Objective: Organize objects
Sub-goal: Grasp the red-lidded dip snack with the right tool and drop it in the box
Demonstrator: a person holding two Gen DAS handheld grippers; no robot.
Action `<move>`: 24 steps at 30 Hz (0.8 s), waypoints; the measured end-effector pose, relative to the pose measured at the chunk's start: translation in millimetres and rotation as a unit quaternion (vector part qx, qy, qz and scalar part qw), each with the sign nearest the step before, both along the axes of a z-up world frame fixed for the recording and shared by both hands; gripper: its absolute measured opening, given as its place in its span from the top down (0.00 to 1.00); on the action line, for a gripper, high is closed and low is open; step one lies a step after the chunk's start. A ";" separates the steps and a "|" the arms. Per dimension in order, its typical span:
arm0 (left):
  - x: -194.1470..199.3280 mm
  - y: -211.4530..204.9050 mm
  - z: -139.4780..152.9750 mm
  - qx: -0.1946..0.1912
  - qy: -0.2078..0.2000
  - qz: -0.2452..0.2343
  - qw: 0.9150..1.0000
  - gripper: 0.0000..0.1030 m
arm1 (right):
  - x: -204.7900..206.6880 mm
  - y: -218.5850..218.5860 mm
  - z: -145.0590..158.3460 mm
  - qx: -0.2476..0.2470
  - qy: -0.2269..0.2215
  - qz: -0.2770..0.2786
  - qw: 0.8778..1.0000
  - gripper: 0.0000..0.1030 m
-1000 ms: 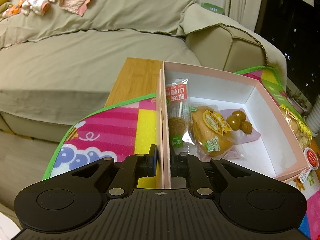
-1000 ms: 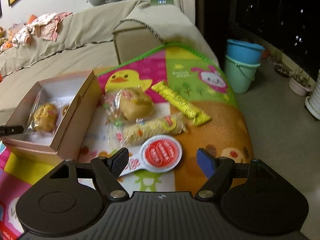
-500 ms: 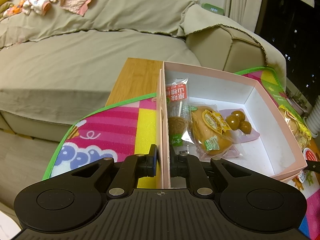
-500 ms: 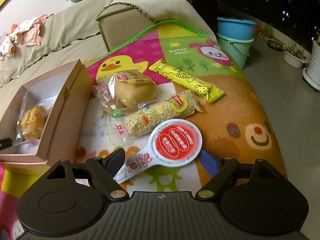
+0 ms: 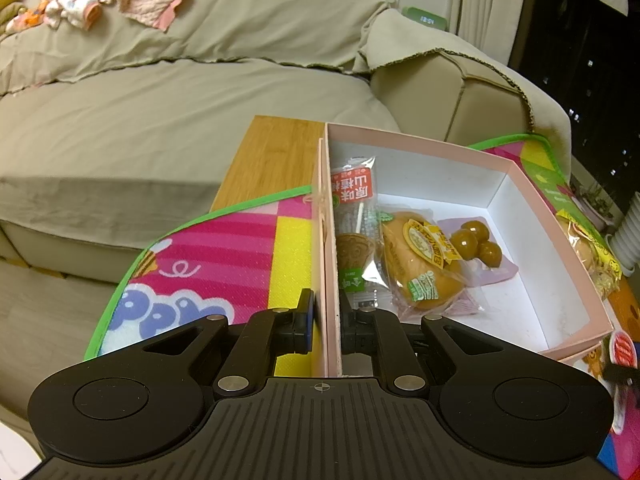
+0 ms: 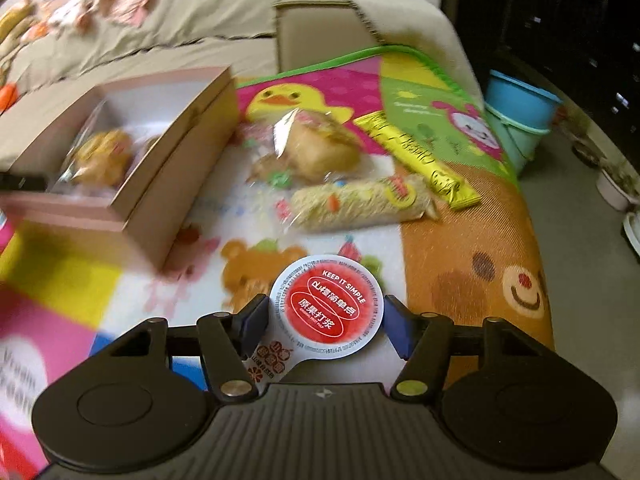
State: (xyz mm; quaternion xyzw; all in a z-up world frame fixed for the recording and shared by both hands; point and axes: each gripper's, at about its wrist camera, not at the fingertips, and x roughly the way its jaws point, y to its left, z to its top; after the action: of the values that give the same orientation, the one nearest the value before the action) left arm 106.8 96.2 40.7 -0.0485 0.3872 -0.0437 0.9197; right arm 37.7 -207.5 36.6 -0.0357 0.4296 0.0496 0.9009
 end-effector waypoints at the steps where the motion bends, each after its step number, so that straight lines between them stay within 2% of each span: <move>1: -0.2 -0.4 0.1 0.000 0.000 0.000 1.000 0.88 | -4.1 0.1 0.5 -0.003 0.001 0.008 1.000 0.40; 2: -0.3 -0.2 0.0 0.000 0.000 0.000 1.000 0.88 | -8.1 0.3 0.8 -0.007 0.002 0.015 1.000 0.39; 4: 0.0 0.1 0.0 -0.001 0.000 0.000 1.000 0.88 | -13.4 -1.0 0.1 -0.014 0.007 0.019 1.000 0.30; 6: -0.3 -0.4 0.3 -0.001 0.000 -0.001 1.000 0.88 | -17.8 -3.5 -0.1 -0.018 0.010 0.016 1.000 0.26; 15: -1.5 -0.9 1.0 -0.002 0.000 0.000 1.000 0.88 | -29.9 -11.5 0.0 -0.028 0.013 0.012 0.999 0.21; 20: -1.7 -0.9 0.9 -0.001 0.000 -0.001 1.000 0.88 | -26.5 -9.7 -1.0 -0.008 0.009 0.011 1.000 0.23; 24: -1.4 -0.1 0.7 -0.001 0.000 -0.001 1.000 0.88 | -23.4 -2.0 -1.0 0.008 0.004 0.012 1.000 0.40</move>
State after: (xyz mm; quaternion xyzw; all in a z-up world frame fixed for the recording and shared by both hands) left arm 105.4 96.1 41.4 -0.0496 0.3870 -0.0449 0.9197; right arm 14.3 -209.5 35.7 -0.0331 0.4326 0.0641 0.8987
